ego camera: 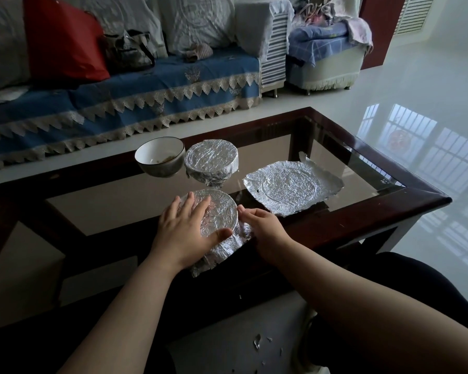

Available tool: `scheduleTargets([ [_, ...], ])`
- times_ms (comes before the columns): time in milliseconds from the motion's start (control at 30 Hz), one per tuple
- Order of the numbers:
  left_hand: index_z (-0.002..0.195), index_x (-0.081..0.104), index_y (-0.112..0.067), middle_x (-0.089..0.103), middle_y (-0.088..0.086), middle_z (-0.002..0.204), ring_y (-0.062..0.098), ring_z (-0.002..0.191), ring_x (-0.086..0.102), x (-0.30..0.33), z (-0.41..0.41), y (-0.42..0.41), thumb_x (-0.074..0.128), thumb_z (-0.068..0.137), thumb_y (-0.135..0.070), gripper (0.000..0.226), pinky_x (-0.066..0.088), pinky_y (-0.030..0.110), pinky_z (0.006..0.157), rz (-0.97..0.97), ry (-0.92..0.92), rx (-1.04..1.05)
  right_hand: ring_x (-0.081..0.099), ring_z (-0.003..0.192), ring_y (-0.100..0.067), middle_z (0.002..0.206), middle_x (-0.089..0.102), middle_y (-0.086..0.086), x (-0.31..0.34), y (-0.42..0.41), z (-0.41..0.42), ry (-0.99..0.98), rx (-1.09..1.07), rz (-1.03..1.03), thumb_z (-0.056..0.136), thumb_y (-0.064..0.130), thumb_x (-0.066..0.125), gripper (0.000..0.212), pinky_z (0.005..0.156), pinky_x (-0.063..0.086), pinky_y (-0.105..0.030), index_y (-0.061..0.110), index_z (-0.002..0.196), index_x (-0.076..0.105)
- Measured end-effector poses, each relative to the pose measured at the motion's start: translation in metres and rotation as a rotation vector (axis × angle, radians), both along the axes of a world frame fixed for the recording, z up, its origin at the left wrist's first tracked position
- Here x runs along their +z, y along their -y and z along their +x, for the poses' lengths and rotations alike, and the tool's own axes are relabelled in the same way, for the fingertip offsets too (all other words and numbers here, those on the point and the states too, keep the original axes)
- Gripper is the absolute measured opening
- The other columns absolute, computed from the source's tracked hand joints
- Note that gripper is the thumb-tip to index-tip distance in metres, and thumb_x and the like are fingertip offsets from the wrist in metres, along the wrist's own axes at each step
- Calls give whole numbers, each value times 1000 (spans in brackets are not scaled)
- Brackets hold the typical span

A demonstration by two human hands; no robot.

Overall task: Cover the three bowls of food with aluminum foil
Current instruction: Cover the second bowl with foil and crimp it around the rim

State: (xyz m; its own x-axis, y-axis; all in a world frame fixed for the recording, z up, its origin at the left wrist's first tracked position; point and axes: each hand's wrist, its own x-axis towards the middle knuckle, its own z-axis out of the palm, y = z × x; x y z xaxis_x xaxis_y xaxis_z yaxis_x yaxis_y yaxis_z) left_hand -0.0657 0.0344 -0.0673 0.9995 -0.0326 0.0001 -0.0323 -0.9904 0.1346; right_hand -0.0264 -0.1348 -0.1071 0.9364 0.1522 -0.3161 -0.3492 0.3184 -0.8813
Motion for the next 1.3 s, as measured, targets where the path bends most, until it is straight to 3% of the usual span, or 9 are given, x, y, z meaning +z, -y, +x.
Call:
scheduleTargets([
  [233, 150, 6, -40, 0, 0, 161, 26, 147, -3, -1, 0, 1, -11, 41, -99, 126, 4, 48, 115, 3, 13, 11, 59, 78, -27, 81, 65, -16, 3, -4, -3, -45, 12, -52, 91, 29, 63, 25, 77, 51, -40, 6, 80, 64],
  [367, 150, 4, -41, 0, 0, 161, 28, 147, -3, -1, 0, 1, -11, 41, -100, 125, 4, 48, 116, 1, 14, 14, 58, 65, -23, 76, 64, -11, 7, -4, -2, -78, 47, -57, 93, 31, 60, 26, 64, 49, -29, 8, 81, 66],
  [600, 150, 3, -41, 1, 1, 161, 28, 147, -2, -1, 1, 1, -11, 42, -99, 124, 4, 48, 116, 7, 15, 21, 56, 69, -18, 81, 61, -9, 7, -7, 1, -136, 36, -47, 92, 26, 62, 18, 61, 48, -22, 8, 88, 60],
  [733, 150, 2, -41, 1, 1, 161, 28, 147, -2, -2, 1, 1, -10, 42, -99, 123, 4, 48, 115, 14, 19, 27, 49, 59, -13, 72, 56, -6, 7, -7, 1, -146, 28, -36, 94, 21, 59, 20, 51, 44, -19, 11, 77, 54],
  [833, 150, 3, -40, 3, 1, 161, 28, 147, -2, -3, 1, 1, -10, 43, -99, 124, 5, 48, 115, 17, 27, 42, 48, 55, -11, 74, 55, -5, 5, -7, 3, -133, 44, -101, 95, 21, 58, 16, 46, 44, -15, 10, 83, 57],
  [967, 151, 6, -36, 5, 5, 161, 30, 147, 0, -5, -1, 8, -10, 42, -99, 127, 4, 47, 116, -11, 49, 130, 54, 63, -11, 73, 61, -1, 1, -5, 5, -65, 54, -350, 94, 40, 55, 30, 60, 46, -19, 15, 78, 61],
  [1033, 152, 6, -35, 4, 7, 161, 33, 146, -1, -5, -3, 13, -10, 42, -99, 128, 4, 48, 116, -19, 50, 198, 61, 76, -20, 87, 67, -8, 1, -2, 5, -119, 70, -298, 92, 49, 53, 35, 73, 51, -29, 15, 90, 63],
  [1133, 152, 7, -33, 3, 8, 161, 35, 146, -1, -5, -5, 16, -11, 40, -98, 130, 4, 49, 116, -22, 51, 235, 59, 82, -27, 100, 63, -17, 3, 2, 5, -134, 108, 20, 94, 29, 57, 37, 75, 51, -35, 2, 119, 57],
  [1300, 151, 6, -34, 5, 6, 161, 34, 146, -1, -5, -5, 16, -11, 41, -98, 129, 5, 49, 116, -12, 48, 236, 53, 66, -12, 81, 56, -6, 5, 7, 10, -135, 53, 100, 93, -1, 51, 38, 51, 48, -19, 6, 130, 48],
])
